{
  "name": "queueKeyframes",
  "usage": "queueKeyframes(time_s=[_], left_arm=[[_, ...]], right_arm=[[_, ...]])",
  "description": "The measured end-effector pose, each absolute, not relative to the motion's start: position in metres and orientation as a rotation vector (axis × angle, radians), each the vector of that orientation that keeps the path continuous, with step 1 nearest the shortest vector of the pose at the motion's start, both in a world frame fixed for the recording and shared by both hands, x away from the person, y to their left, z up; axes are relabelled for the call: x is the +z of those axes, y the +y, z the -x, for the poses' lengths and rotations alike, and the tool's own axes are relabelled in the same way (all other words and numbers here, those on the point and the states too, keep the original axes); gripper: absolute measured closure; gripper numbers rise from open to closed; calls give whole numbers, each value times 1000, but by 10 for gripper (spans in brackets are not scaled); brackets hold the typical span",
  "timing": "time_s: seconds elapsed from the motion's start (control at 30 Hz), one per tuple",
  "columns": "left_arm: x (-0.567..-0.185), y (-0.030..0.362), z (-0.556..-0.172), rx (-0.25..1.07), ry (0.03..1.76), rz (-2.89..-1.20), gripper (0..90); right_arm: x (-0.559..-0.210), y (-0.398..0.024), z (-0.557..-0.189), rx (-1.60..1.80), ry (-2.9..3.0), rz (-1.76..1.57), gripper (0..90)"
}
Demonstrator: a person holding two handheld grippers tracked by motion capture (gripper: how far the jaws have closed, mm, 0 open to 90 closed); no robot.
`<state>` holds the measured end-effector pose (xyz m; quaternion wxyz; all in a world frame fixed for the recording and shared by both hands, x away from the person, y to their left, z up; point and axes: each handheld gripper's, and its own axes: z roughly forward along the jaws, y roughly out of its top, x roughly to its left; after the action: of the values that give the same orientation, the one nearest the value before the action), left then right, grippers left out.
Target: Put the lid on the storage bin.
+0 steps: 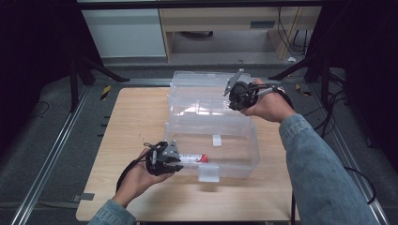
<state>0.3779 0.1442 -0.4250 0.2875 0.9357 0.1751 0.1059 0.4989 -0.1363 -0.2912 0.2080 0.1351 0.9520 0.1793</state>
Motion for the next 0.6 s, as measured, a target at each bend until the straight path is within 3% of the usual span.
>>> queueKeyframes(time_s=[0.6], left_arm=[[-424, 143, -376, 284, 481, -2506, 702]], right_arm=[[-286, -142, -471, 545, 2659, -324, 885]])
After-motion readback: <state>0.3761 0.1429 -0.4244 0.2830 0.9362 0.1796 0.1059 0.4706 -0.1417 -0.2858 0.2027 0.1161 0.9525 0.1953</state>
